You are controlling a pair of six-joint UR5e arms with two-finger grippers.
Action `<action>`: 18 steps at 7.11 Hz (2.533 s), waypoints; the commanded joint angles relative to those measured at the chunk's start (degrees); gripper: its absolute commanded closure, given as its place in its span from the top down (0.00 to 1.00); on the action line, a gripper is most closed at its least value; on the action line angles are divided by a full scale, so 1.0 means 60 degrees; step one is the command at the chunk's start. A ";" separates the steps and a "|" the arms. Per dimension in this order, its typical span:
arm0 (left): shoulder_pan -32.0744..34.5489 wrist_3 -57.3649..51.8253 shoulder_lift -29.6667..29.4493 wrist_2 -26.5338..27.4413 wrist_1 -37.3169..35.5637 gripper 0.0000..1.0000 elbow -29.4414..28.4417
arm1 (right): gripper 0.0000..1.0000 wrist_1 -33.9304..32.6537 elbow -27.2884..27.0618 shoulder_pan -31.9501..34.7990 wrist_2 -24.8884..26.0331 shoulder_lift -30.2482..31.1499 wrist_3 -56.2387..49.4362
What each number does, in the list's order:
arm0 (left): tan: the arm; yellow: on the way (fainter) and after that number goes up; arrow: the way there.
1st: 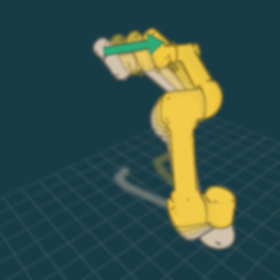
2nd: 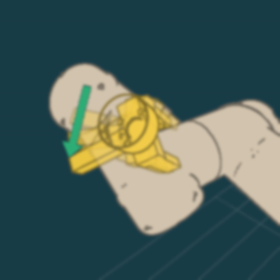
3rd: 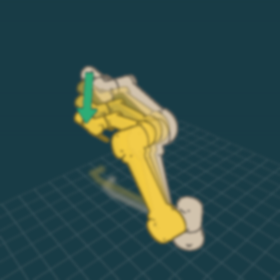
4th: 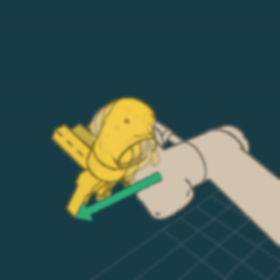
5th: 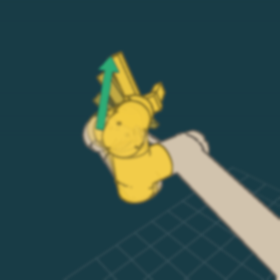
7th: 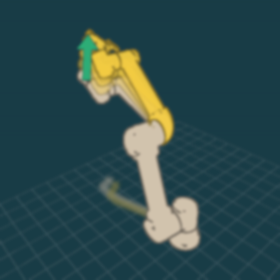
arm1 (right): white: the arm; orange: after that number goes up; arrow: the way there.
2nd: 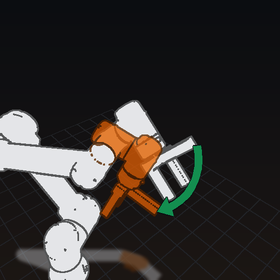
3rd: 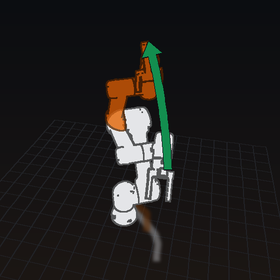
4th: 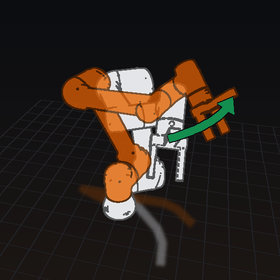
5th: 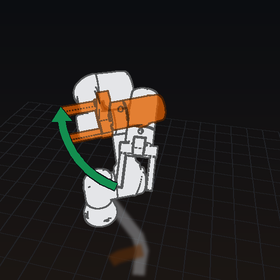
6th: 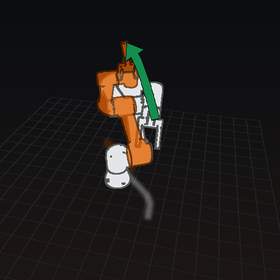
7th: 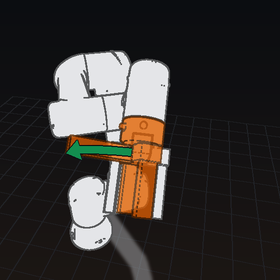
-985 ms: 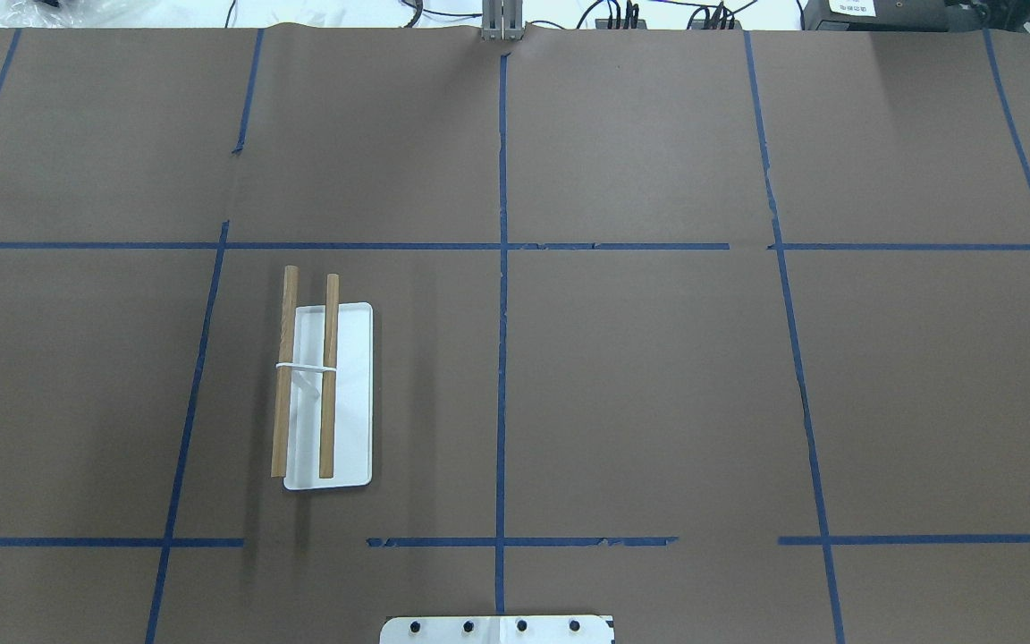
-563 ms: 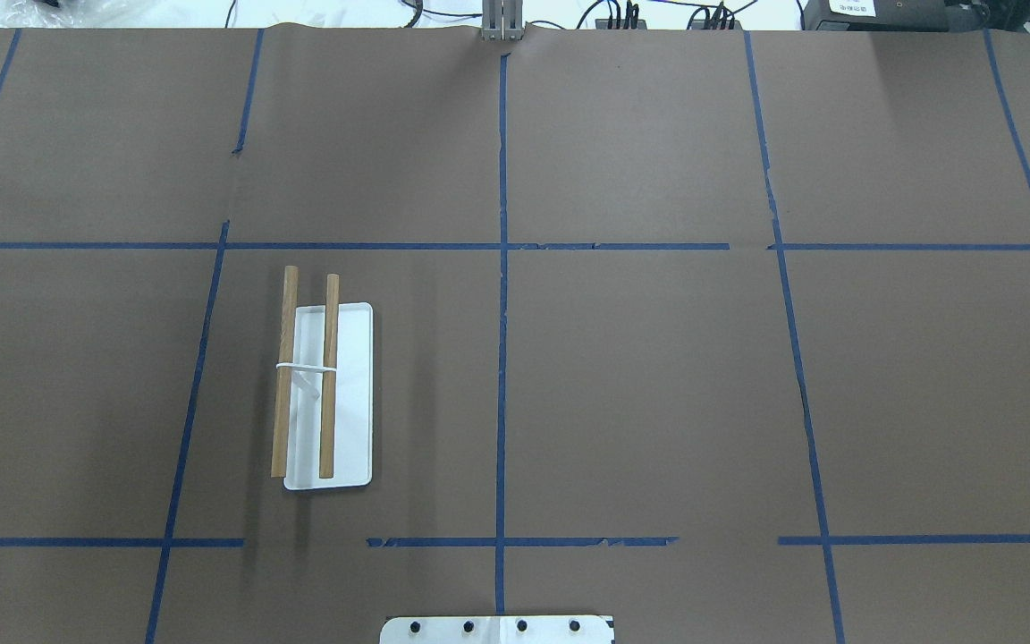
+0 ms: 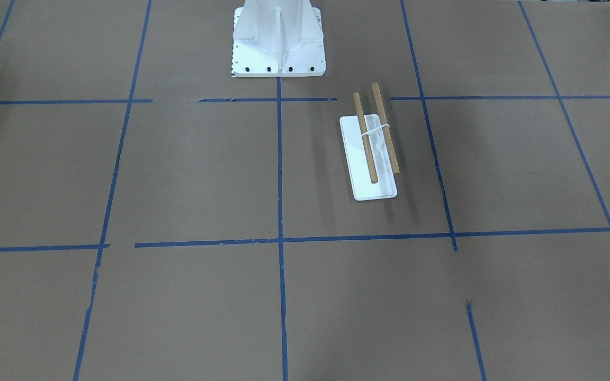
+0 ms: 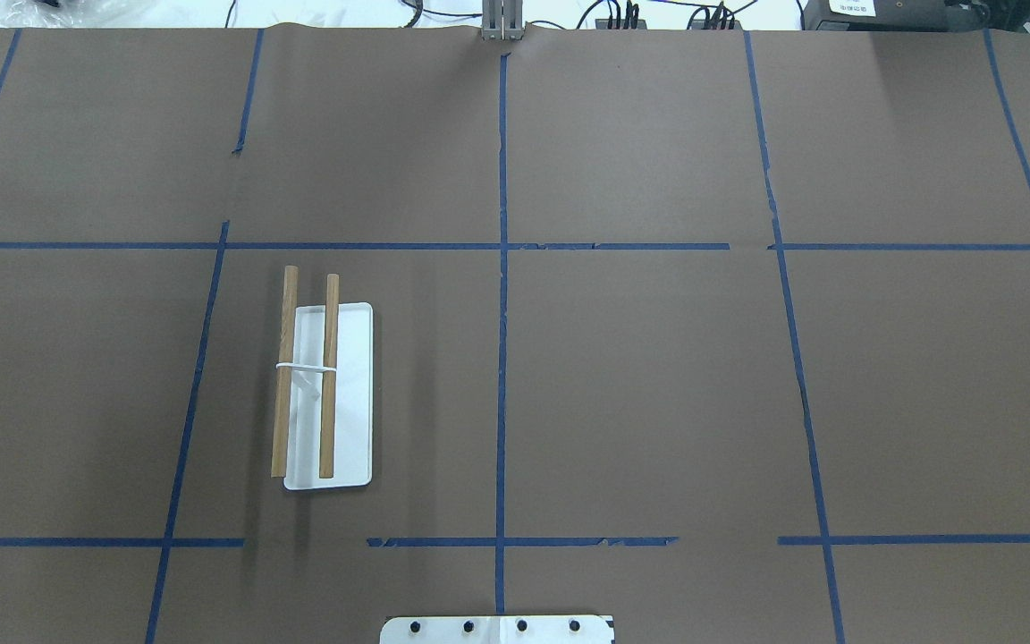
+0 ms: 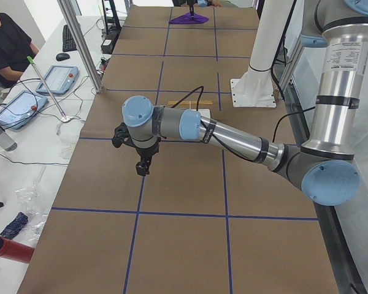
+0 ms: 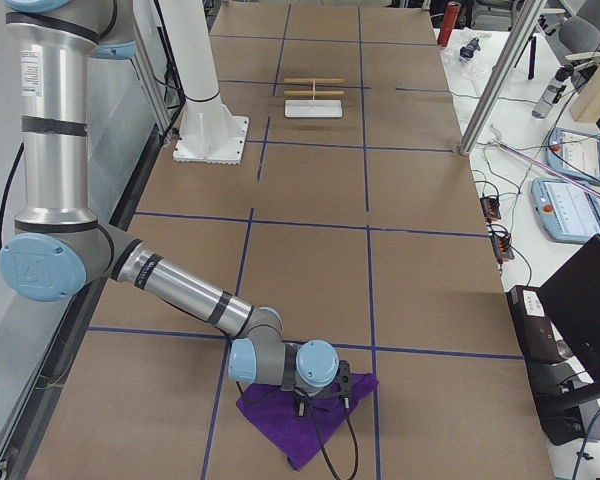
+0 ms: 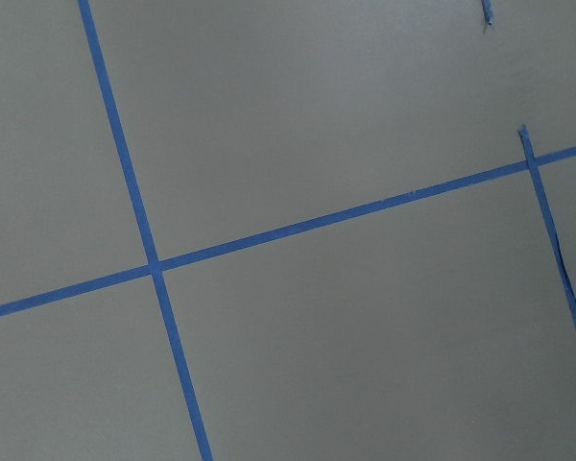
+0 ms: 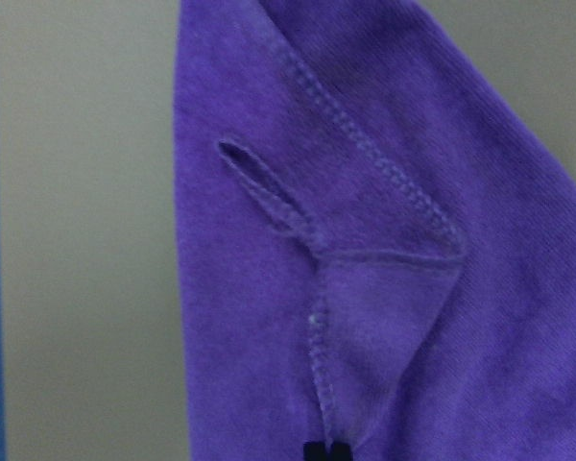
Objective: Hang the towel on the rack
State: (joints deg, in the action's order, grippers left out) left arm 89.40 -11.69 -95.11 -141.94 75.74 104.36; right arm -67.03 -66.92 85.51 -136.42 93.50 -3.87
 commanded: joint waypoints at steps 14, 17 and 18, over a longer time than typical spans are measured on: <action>-0.1591 0.7925 -0.1081 0.0000 0.3601 1.00 0.0123 | 0.00 -0.0649 -0.7802 -0.5959 0.0265 -0.4711 1.5422; -0.3159 1.2229 -0.2176 -0.0645 0.4265 1.00 0.0710 | 0.00 -0.0649 -0.7802 -0.6281 0.0514 -0.4903 1.5440; -0.3659 1.3769 -0.2804 -0.0703 0.4599 1.00 0.0683 | 0.00 -0.0649 -0.7817 -0.6486 0.0746 -0.5049 1.5542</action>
State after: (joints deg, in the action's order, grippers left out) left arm 71.37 59.62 -108.00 -145.55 101.34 108.04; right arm -70.94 -113.76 47.86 -133.11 64.04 88.90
